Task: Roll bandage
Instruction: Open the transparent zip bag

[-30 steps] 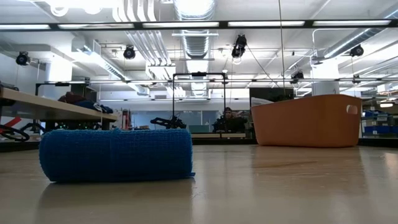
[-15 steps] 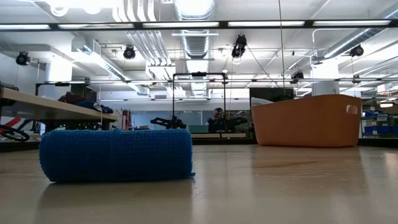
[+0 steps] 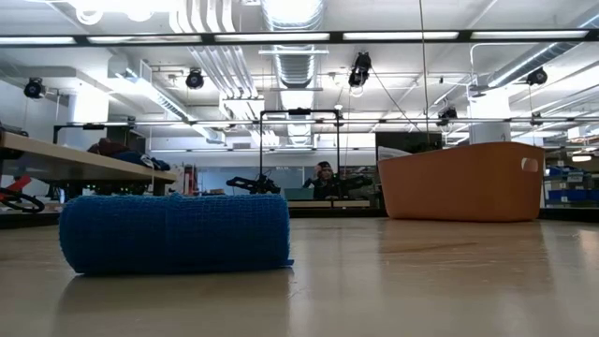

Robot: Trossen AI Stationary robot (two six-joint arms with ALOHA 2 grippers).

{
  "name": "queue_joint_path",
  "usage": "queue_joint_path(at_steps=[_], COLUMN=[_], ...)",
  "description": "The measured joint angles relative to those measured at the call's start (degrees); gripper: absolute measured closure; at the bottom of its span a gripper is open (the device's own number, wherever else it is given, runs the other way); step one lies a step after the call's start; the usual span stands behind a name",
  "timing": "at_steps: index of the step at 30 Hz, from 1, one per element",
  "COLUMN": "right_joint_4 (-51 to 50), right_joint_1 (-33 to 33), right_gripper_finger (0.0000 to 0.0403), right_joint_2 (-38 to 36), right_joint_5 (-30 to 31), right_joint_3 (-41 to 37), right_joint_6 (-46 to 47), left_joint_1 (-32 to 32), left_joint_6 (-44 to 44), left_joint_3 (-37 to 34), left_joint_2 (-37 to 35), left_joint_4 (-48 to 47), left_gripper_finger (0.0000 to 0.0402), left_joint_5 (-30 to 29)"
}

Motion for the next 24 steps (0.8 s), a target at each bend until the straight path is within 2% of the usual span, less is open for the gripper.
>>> queue_joint_path(at_steps=[7,14,24], right_joint_4=[-0.04,-0.04,1.16], right_joint_1=[0.0,0.0,0.0], right_gripper_finger=[0.0399,0.0402,0.0403], right_joint_2=[0.12,0.67,5.01], right_joint_5=[-0.21,-5.01,-5.03], right_joint_3=[0.0,0.07,0.0], right_joint_6=[-0.03,-1.13,-1.15], left_joint_1=[0.01,0.01,0.0], left_joint_6=[0.0,-0.17,-0.22], left_joint_3=[0.0,0.0,0.0], left_joint_2=[0.0,0.64,5.01], left_joint_4=[-0.17,-0.08,0.11], left_gripper_finger=[0.0401,0.0401,0.0401], left_joint_5=[0.02,0.12,1.11])
